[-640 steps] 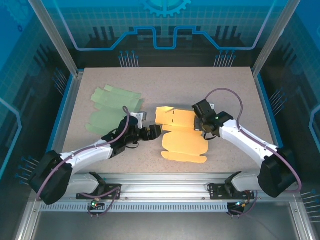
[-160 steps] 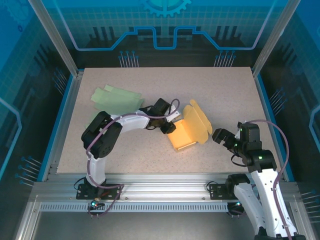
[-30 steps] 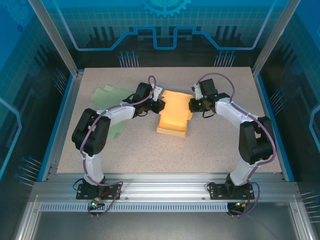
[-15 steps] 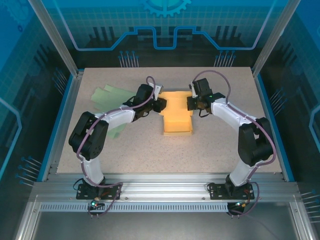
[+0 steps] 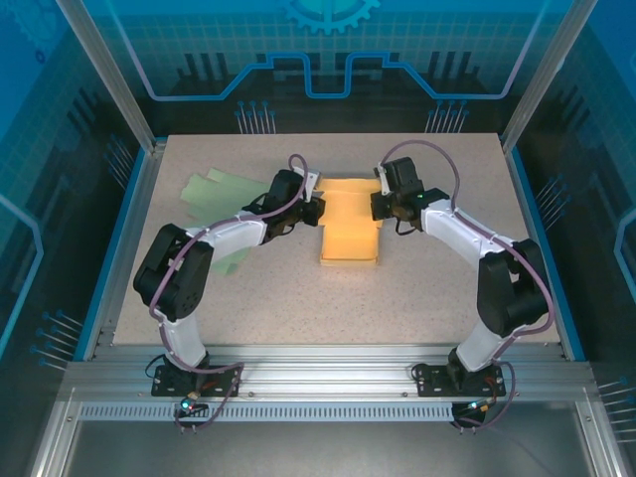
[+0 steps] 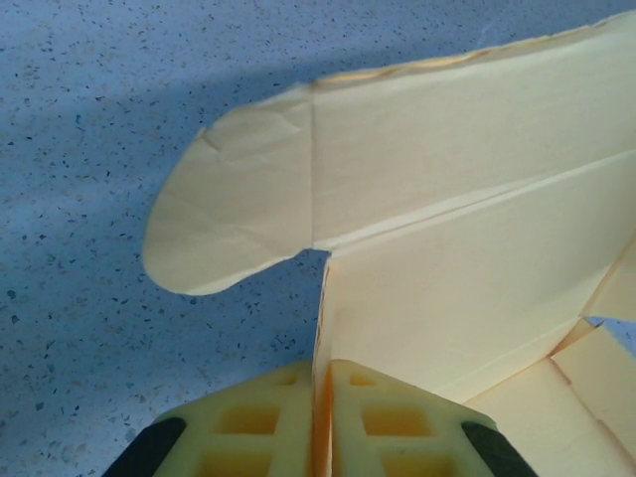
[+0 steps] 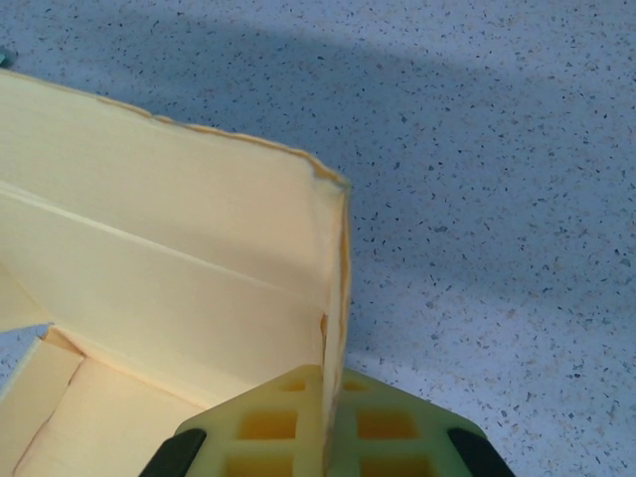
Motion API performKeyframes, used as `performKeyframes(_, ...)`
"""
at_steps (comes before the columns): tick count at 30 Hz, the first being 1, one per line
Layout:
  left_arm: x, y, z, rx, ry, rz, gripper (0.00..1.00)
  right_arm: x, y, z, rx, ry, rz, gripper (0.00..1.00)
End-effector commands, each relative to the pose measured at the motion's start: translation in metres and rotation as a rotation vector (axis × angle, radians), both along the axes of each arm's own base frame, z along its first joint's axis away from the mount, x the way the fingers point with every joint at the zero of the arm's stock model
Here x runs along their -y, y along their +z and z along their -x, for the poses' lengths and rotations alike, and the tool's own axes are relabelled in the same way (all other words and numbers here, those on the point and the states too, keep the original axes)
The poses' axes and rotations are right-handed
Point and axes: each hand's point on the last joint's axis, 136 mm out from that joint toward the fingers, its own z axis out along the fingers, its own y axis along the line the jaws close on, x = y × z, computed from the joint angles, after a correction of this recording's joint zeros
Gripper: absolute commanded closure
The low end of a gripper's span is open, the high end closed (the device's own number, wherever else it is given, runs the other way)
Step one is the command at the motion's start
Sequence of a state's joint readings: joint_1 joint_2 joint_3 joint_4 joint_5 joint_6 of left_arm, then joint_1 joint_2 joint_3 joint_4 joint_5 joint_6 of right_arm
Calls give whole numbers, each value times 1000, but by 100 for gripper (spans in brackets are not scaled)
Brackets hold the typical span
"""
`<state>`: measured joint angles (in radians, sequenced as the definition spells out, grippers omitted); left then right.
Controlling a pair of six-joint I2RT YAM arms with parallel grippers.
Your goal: Fold the paper box
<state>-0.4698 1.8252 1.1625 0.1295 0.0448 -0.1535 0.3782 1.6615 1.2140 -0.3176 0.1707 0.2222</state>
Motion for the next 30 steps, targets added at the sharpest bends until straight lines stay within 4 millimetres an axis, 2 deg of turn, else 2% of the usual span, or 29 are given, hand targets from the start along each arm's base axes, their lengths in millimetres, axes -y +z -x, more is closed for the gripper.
performKeyframes(1,5,35,-2,62,22,71,88,-5,19,-2,80,5,7,100)
performKeyframes(8,16,64,-17,133,84,139,87,-10,41,-18,196,-22,5,100)
performKeyframes(11,22,68,-22,157,112,160,85,-12,44,-27,234,-37,-5,100)
performKeyframes(15,25,58,-27,149,193,204,78,-18,35,-34,260,-65,-15,100)
performKeyframes(21,26,39,-28,95,305,270,77,-27,15,-33,290,-100,-18,100)
performKeyframes(25,31,35,-21,82,327,275,74,-33,6,-28,285,-94,-19,100)
performKeyframes(30,31,13,-5,24,332,261,73,-35,-2,-18,274,-89,-18,100)
